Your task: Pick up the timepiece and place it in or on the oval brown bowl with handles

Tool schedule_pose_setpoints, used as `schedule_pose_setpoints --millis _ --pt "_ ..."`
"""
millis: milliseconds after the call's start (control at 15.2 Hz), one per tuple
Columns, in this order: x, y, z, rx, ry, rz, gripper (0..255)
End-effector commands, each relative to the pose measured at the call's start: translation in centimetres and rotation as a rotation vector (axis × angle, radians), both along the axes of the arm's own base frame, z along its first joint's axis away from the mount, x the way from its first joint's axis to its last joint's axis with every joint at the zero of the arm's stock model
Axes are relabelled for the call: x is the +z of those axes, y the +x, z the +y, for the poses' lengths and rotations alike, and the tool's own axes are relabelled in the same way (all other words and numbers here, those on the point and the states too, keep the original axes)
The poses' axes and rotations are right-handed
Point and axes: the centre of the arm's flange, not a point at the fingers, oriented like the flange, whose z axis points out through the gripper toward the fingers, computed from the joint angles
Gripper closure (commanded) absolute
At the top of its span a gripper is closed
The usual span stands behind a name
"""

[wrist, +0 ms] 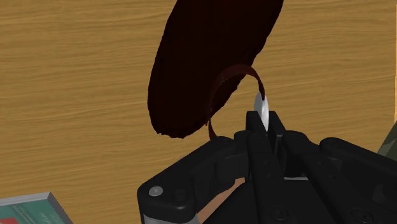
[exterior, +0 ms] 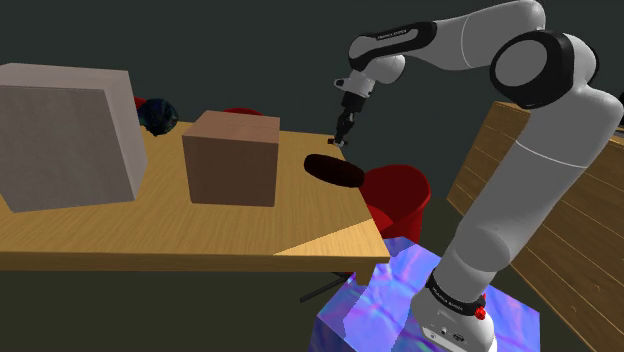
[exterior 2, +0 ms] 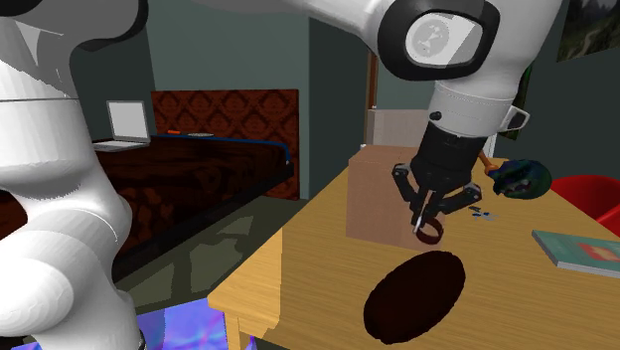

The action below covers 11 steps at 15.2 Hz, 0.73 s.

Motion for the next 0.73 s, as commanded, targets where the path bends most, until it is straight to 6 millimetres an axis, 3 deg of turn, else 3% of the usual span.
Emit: schedule_pose_setpoints --millis 0,660 --pt "-1.1 -0.1 0.1 0.000 0.000 -0.001 255" --pt "-5.7 -0.1 0.1 0.000 0.000 0.000 255"
